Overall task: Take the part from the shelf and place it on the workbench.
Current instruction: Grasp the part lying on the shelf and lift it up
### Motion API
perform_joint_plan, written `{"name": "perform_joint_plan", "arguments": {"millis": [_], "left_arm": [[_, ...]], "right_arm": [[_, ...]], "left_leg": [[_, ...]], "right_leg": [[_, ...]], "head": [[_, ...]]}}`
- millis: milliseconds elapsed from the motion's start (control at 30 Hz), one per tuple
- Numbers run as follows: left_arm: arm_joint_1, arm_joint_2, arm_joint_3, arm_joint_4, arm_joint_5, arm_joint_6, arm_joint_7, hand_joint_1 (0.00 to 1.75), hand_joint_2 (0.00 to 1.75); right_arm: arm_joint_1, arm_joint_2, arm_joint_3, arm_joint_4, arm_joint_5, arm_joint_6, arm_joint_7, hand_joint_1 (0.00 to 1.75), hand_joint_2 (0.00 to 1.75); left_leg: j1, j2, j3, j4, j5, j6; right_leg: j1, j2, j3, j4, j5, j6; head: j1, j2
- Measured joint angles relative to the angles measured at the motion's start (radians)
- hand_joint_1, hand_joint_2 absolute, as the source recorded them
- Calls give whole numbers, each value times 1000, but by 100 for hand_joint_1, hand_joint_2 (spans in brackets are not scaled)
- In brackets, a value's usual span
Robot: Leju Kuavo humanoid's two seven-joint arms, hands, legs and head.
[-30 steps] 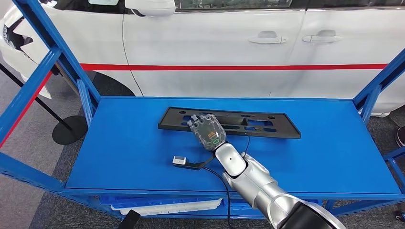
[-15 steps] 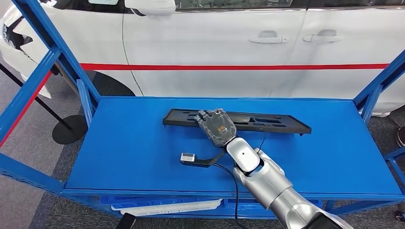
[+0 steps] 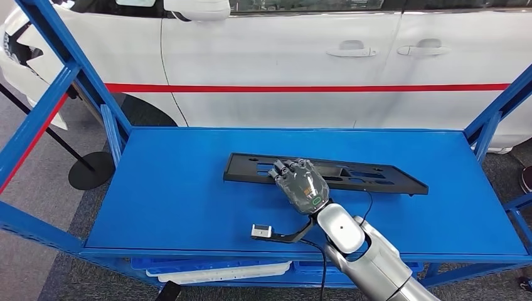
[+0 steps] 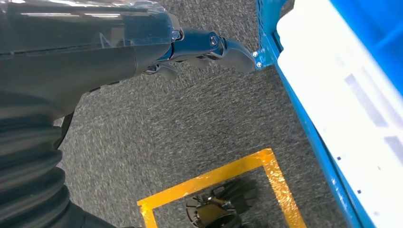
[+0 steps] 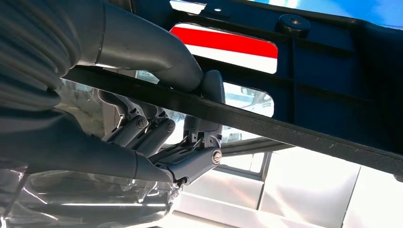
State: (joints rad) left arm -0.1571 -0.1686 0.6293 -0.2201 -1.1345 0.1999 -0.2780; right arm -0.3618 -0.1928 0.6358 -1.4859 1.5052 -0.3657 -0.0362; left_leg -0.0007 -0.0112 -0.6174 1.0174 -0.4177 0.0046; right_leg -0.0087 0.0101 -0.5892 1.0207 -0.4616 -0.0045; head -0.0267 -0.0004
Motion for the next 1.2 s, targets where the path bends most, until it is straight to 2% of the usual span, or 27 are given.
{"name": "perform_joint_plan", "arguments": {"millis": [267,433,500,567,633,667,700,733,767,833,867,900,1000,1033,1067,1167,1200], "left_arm": [[-2,0,-1,-6,18,5,-10,0,175],[-4,0,-1,-10,18,6,-10,0,175],[-5,0,-2,-12,18,6,-11,0,175],[-7,0,-3,-13,18,6,-12,0,175],[-8,-1,-4,-13,17,4,-12,0,175],[-8,-1,-5,-13,17,3,-12,0,175],[-8,-1,-5,-13,17,2,-12,0,175],[-7,-1,-5,-13,15,1,-13,0,175],[-7,-2,-5,-13,14,0,-13,0,175],[-7,-3,-6,-13,13,-1,-14,0,175],[-7,-3,-6,-13,13,-1,-15,0,175],[-8,-3,-6,-13,12,-1,-15,0,175],[-7,-3,-6,-13,10,-2,-16,0,175],[-7,-3,-6,-13,10,-3,-16,0,175],[-7,-3,-6,-13,9,-4,-15,0,175],[-8,-3,-7,-13,6,-8,-13,0,175],[-8,-3,-8,-13,5,-9,-12,0,175]], "right_arm": [[51,-29,-4,-62,21,4,7,175,175],[68,-34,-6,-85,31,4,9,175,175],[71,-36,-7,-93,33,4,9,175,175],[73,-39,-10,-99,34,5,10,175,175],[78,-42,-11,-102,35,5,10,175,175],[82,-44,-11,-102,35,5,10,175,175],[87,-46,-11,-102,35,5,9,175,175],[90,-48,-11,-102,35,5,9,175,175],[92,-50,-11,-103,36,5,9,175,175],[94,-53,-12,-104,36,4,9,175,175],[95,-54,-12,-105,36,4,9,175,175],[95,-54,-12,-107,36,3,9,175,175],[96,-55,-13,-110,37,2,9,175,175],[95,-55,-14,-111,37,2,9,175,175],[95,-56,-15,-111,37,3,9,175,175],[94,-56,-19,-110,37,4,9,175,175],[94,-56,-20,-110,37,4,9,175,175]], "left_leg": [[-4,0,0,5,-5,6],[-8,0,0,11,-11,18],[-4,1,10,-3,-6,26],[3,5,23,-20,3,35],[3,8,25,-22,7,39],[2,7,24,-21,7,39],[2,7,22,-20,7,39],[2,7,20,-17,6,38],[3,6,19,-13,5,36],[3,5,13,-2,0,27],[2,4,11,4,-2,22],[1,4,8,8,-3,17],[1,3,1,14,-2,-1],[2,3,-6,27,-16,-8],[4,4,-17,59,-46,-13],[9,5,-69,235,-171,-27],[10,5,-75,277,-191,-29]], "right_leg": [[-4,0,1,-1,-1,4],[-7,0,6,-3,-3,15],[-5,-1,12,-4,-7,22],[-4,-2,-5,46,-46,27],[-6,-4,-60,168,-115,30],[-7,-4,-89,227,-137,32],[-8,-4,-106,261,-141,35],[-10,-4,-105,257,-124,37],[-12,-5,-84,213,-91,38],[-14,-6,-17,83,-29,37],[-13,-5,4,41,-12,33],[-11,-4,13,20,-7,27],[-10,-4,4,11,-2,6],[-11,-5,0,10,4,-1],[-13,-7,-5,8,11,-8],[-12,-11,-28,7,29,-18],[-11,-12,-37,8,35,-17]], "head": [[0,0],[0,0],[0,0],[0,0],[0,0],[0,0],[0,0],[0,0],[0,0],[0,0],[0,0],[0,0],[0,0],[0,0],[0,0],[0,0],[0,0]]}}
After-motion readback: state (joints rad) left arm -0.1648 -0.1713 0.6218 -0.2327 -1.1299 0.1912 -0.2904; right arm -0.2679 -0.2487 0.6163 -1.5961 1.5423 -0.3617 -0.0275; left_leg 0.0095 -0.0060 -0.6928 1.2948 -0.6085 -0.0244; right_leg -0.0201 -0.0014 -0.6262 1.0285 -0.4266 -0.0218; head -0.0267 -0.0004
